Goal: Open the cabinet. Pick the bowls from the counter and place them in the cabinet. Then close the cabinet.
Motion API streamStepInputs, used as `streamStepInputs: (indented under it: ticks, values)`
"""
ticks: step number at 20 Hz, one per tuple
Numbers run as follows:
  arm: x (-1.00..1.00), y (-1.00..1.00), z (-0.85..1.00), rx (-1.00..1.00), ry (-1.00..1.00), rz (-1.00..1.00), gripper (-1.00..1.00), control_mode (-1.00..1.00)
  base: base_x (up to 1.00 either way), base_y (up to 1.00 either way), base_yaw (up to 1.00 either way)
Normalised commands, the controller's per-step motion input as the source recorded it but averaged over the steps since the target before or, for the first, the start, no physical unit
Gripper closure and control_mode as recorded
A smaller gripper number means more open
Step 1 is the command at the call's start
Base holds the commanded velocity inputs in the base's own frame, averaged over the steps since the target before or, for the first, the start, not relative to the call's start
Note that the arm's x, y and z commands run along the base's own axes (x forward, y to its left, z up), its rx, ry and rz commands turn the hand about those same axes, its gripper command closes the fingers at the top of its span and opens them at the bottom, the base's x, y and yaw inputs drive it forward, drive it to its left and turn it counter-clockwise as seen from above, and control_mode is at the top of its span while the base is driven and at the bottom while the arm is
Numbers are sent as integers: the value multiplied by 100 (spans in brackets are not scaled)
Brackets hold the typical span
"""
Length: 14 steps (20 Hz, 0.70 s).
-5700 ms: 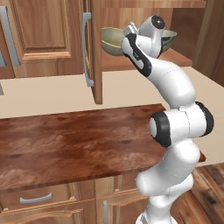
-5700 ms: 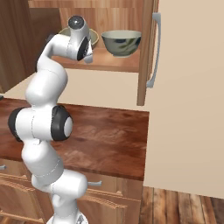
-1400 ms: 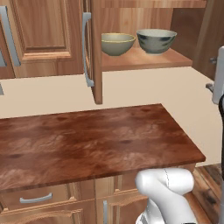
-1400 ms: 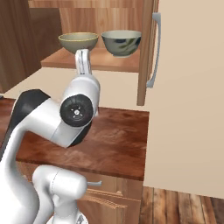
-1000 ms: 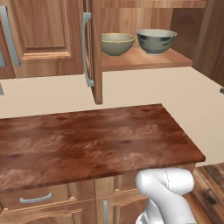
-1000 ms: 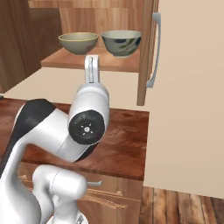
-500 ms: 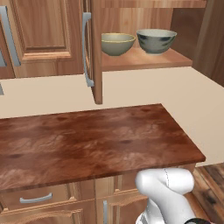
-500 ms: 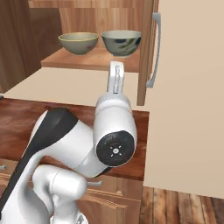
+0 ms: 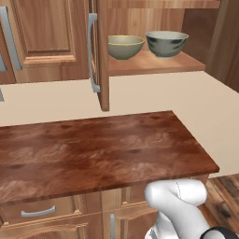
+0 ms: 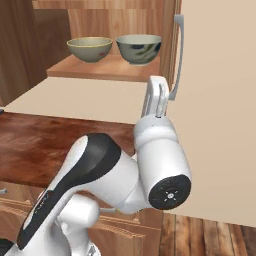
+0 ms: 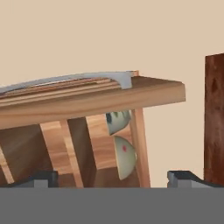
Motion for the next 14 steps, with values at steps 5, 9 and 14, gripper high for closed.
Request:
streamStepInputs:
  ticks: [5, 9, 14]
  values:
    - [9, -24, -18, 0, -22, 5, -100, -100, 0, 0, 0]
    - [34, -17, -23, 0, -19, 6, -100, -100, 0, 0, 0]
    - [33, -35, -5, 4, -12, 8, -100, -100, 0, 0, 0]
